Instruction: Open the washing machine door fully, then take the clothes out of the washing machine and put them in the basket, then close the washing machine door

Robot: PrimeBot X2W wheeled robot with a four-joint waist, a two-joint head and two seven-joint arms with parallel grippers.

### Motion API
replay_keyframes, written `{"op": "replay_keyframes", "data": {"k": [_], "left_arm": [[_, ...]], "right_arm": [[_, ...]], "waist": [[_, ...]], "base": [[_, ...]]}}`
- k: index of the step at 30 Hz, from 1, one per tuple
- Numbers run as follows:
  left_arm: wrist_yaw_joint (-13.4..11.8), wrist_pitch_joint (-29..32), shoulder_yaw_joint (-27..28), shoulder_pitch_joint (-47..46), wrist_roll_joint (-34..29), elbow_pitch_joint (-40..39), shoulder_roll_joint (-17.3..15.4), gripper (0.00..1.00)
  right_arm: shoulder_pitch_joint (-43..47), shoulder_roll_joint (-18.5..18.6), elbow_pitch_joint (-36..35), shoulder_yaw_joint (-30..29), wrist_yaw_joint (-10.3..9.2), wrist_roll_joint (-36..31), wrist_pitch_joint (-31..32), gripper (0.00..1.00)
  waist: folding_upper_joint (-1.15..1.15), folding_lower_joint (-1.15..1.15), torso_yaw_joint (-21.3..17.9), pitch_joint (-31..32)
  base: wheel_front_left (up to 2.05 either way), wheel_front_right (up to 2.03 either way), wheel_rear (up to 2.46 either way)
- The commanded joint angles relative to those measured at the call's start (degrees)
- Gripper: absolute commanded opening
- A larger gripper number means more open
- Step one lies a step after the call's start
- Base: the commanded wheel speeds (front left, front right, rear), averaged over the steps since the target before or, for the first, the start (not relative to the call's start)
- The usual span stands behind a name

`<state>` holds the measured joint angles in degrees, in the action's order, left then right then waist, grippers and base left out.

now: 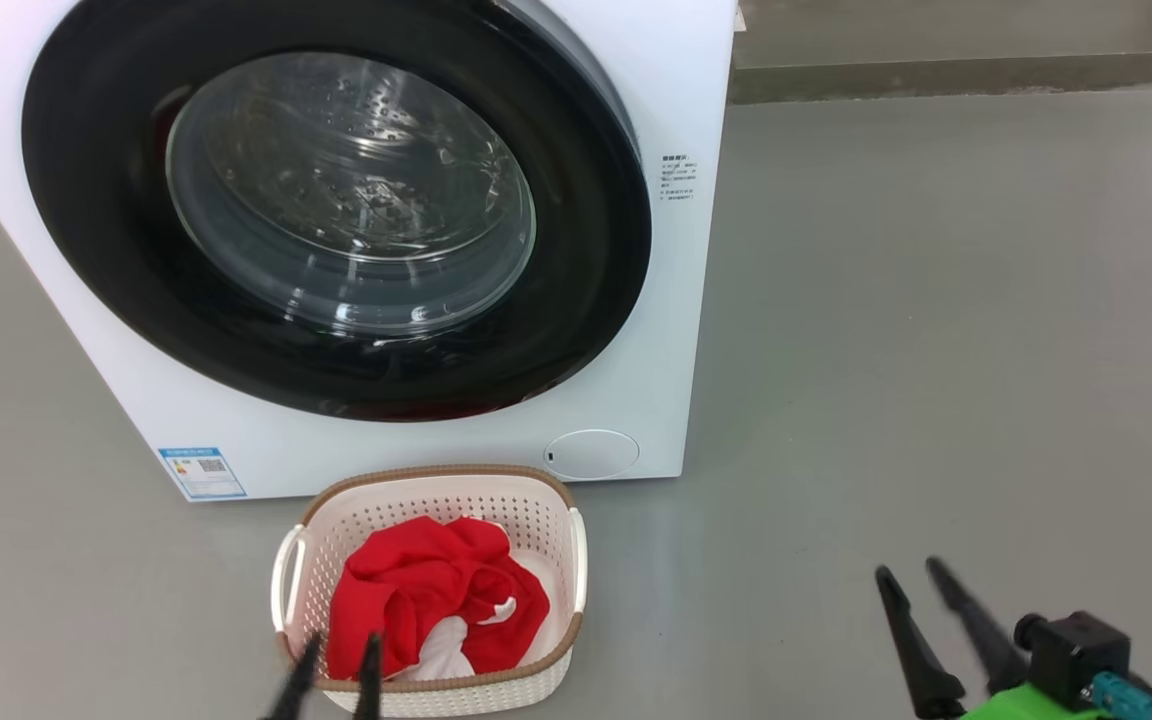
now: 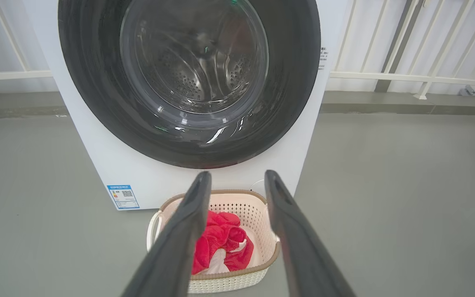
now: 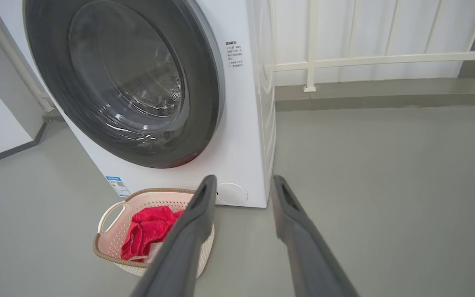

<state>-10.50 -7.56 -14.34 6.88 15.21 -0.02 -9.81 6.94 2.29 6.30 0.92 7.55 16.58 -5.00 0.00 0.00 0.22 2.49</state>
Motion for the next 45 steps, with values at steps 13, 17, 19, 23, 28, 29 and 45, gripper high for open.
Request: {"op": "replay_keyframes", "data": {"k": [13,17,19,23,28,29,45], "left_arm": [[1.1,0.9,0.5,-0.1,5.4,4.3,1.2,0.0],[1.7,1.2,1.1,-0.6,8.0,4.7,1.3,0.0],[2.0,1.4,1.3,-0.9,9.2,5.0,1.4,0.0],[2.6,1.7,1.9,-1.4,11.8,5.4,1.5,0.0],[3.3,2.2,2.6,-1.9,15.0,5.9,1.6,0.0],[3.5,2.3,2.7,-2.1,15.6,6.0,1.6,0.0],[5.6,3.6,5.0,-3.7,25.2,7.2,2.1,0.0]], "right_arm": [[0.6,-0.4,4.3,0.0,0.0,5.4,0.5,0.0],[0.0,-0.3,4.5,-0.1,-0.01,7.9,0.7,0.0],[-0.2,-0.2,4.6,-0.1,-0.01,9.2,0.8,0.0],[-0.7,-0.1,4.7,-0.2,-0.01,11.7,1.1,0.0],[-1.3,0.1,4.8,-0.4,-0.01,14.8,1.4,0.0],[-1.4,0.1,4.9,-0.4,-0.01,15.5,1.5,0.0],[-3.1,0.5,5.3,-1.0,-0.02,24.8,2.6,0.0]], "waist": [[0.0,0.1,0.0,0.0],[0.0,0.01,0.0,-0.3],[0.0,0.0,0.0,-0.3],[0.0,0.0,0.0,-0.4],[0.0,0.0,0.0,-0.5],[0.0,0.0,0.0,-0.5],[0.0,0.0,-0.1,-0.8]], "base": [[0.0,0.0,0.0],[0.0,0.0,0.0],[0.0,0.0,0.0],[0.0,0.0,0.0],[0.0,0.0,0.0],[0.0,0.0,0.0],[0.0,0.0,0.0]]}}
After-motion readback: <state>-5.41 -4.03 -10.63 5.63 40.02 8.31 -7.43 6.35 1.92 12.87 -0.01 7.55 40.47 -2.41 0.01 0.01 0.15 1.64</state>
